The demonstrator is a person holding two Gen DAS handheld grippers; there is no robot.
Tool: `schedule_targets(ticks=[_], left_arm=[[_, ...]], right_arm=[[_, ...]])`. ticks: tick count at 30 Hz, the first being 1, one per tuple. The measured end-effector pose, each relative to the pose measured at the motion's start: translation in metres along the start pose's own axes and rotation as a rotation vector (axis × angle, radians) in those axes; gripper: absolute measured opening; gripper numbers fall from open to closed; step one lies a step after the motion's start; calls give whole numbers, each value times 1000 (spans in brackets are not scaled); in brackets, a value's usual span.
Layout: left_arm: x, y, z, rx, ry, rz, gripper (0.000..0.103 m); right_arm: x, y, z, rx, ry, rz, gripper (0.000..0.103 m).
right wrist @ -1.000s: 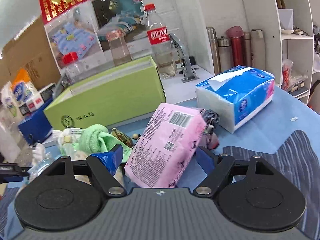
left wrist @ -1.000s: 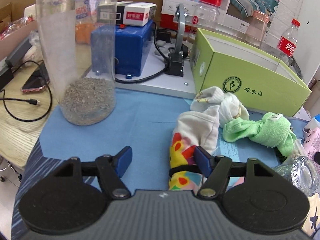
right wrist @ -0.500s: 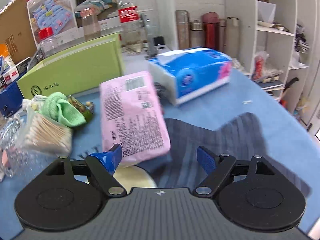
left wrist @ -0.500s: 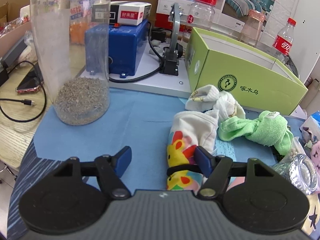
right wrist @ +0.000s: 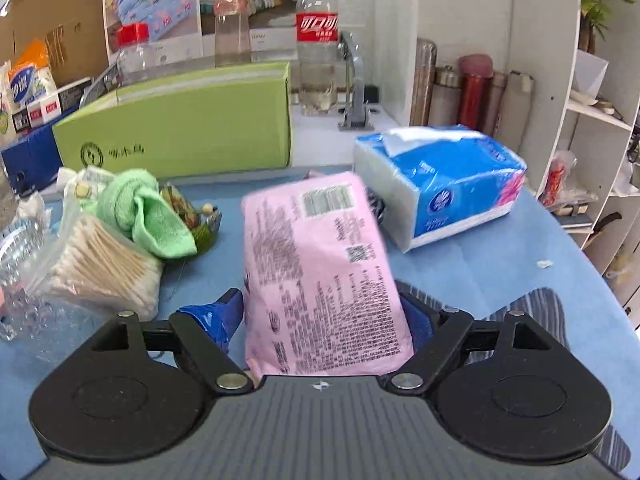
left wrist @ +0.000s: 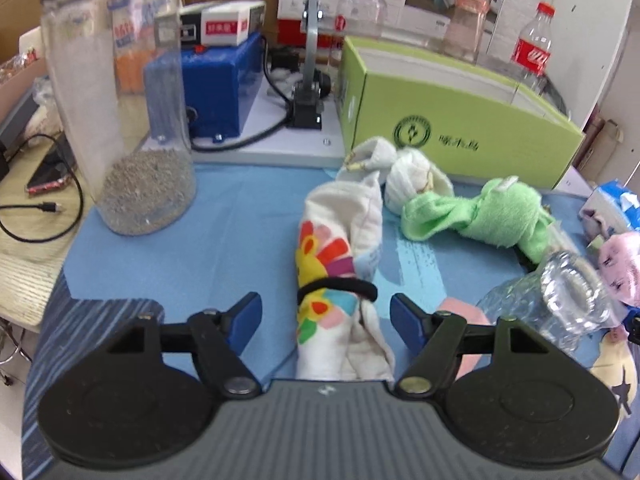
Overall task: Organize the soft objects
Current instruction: 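Move left gripper to the colourful sock while right gripper approaches the pink wipes pack, then close left gripper on the sock while right gripper grasps the pink wipes pack, then lift both items into the green box and open both grippers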
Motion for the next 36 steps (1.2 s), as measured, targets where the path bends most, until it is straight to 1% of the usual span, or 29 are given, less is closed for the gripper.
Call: schedule_targets(ticks=[1,3,5,9,14,15,16,17,18,19,21,24,27,30,33,36], left_arm=[[-3,-1,-5,3,13,1,72],[-6,1,-11,7,25,6,72],[-4,2,-14,20,14,-12,73],[-2,2,-18,26,3,-13,72],[-5,-1,-17,21,-12,-50,72],[-5,-1,-16,20,-15,-50,68],[-6,0,-15,18,-21,-53,59],[-5,-1,-13,5,-23,-46,53],[-5,-1,-11,-19,-22,-27,40],[-3,-1,-9,-26,-24,-14,36],[0,-1,-4,-15,-42,-23,34],[4,4,8,-3,-64,-24,34],[17,8,24,-3,-93,-24,34],[41,6,36,4,-147,-50,34],[74,-5,38,-5,-207,-83,34],[111,-21,28,-20,-253,-104,34]], right_arm=[[-5,0,-2,-3,16,2,70],[-8,-3,-2,2,-12,-36,71],[-8,-3,-4,-8,-17,-33,72],[-9,-4,-6,-12,-35,-30,76],[-8,-4,-4,-7,-26,-21,76],[-8,-4,-3,3,-27,-20,72],[-9,-2,1,23,-38,-13,69],[-10,-1,4,41,-52,0,61],[-11,-1,7,49,-63,1,53],[-11,-1,11,62,-65,-7,53],[-10,-2,22,84,-90,-33,52],[-4,-2,39,93,-119,-21,51],[16,0,57,118,-175,-15,51],[46,5,63,157,-246,-1,52],[80,12,51,212,-286,17,52],[121,25,24,243,-318,60,52]])
Point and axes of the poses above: each gripper's, at about its wrist camera, not at the fingertips, and z roughly against the way its jaws point, y to its left, x to its top, the point moved 7 cm from there along -z, roughly the way its jaws point, and after that the axes turned 14 degrees about -y, right-handed, at the moved point
